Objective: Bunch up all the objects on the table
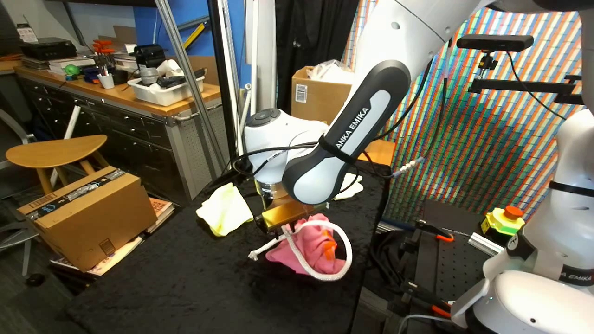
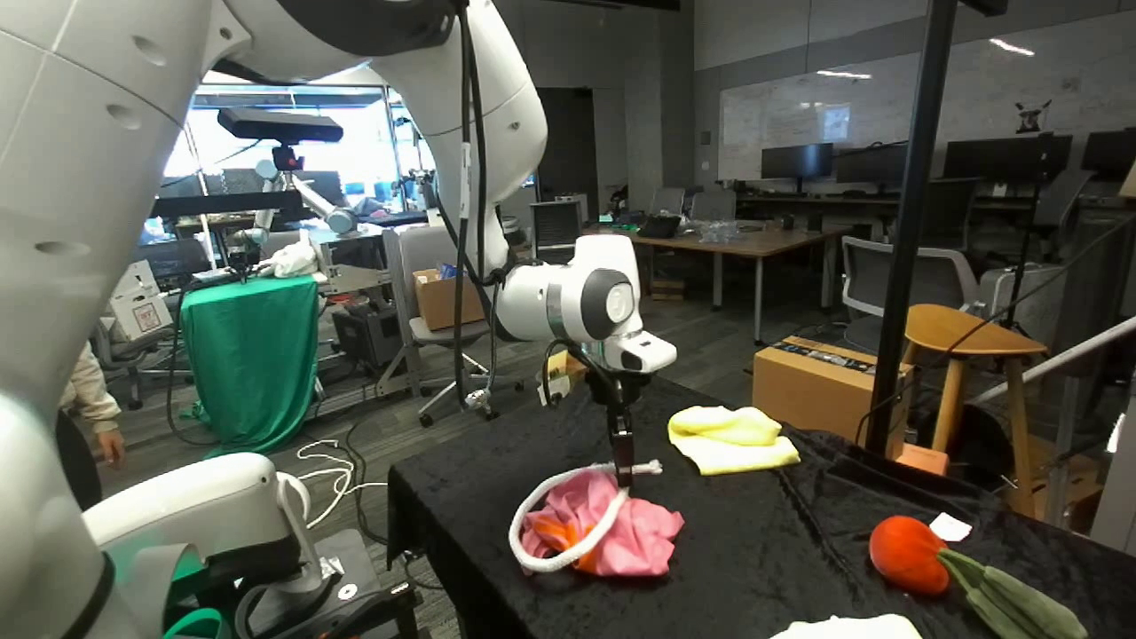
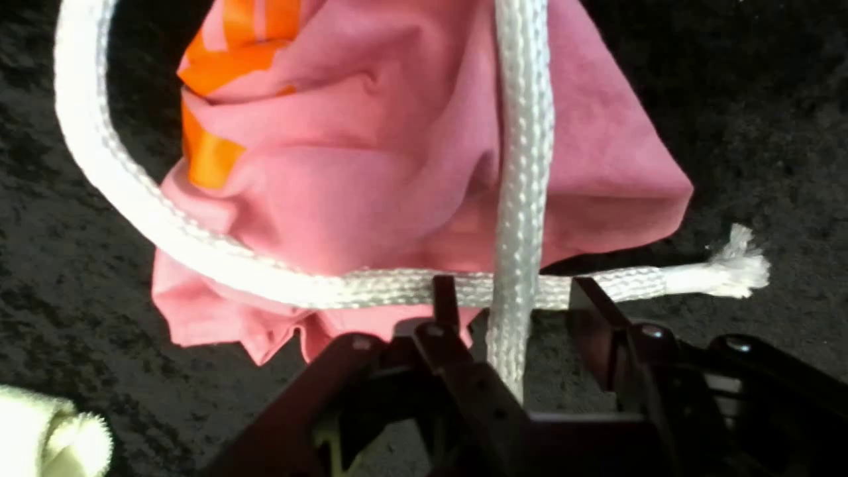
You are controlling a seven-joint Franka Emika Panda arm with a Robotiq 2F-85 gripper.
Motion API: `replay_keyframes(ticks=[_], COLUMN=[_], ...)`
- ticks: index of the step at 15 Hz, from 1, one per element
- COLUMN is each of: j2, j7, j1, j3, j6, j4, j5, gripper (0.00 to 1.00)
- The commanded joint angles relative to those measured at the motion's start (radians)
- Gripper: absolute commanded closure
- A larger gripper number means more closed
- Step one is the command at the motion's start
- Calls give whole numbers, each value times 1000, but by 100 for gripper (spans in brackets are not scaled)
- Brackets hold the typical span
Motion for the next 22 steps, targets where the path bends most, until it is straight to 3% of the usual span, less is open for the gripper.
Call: replay_keyframes(ticks=[1, 3, 4, 9, 12, 22], j2=[-37, -45, -50, -63, -49, 163], j7=[0, 2, 1, -33, -115, -326], j1=[26, 35, 38, 44, 32, 35], j3=[-27, -38, -43, -53, -27, 28], j6=[33, 34, 35, 14, -27, -227], j4=[-24, -18, -14, 47, 131, 561], j5=[21, 10, 3, -16, -2, 79], gripper=[19, 3, 1, 0, 0, 0])
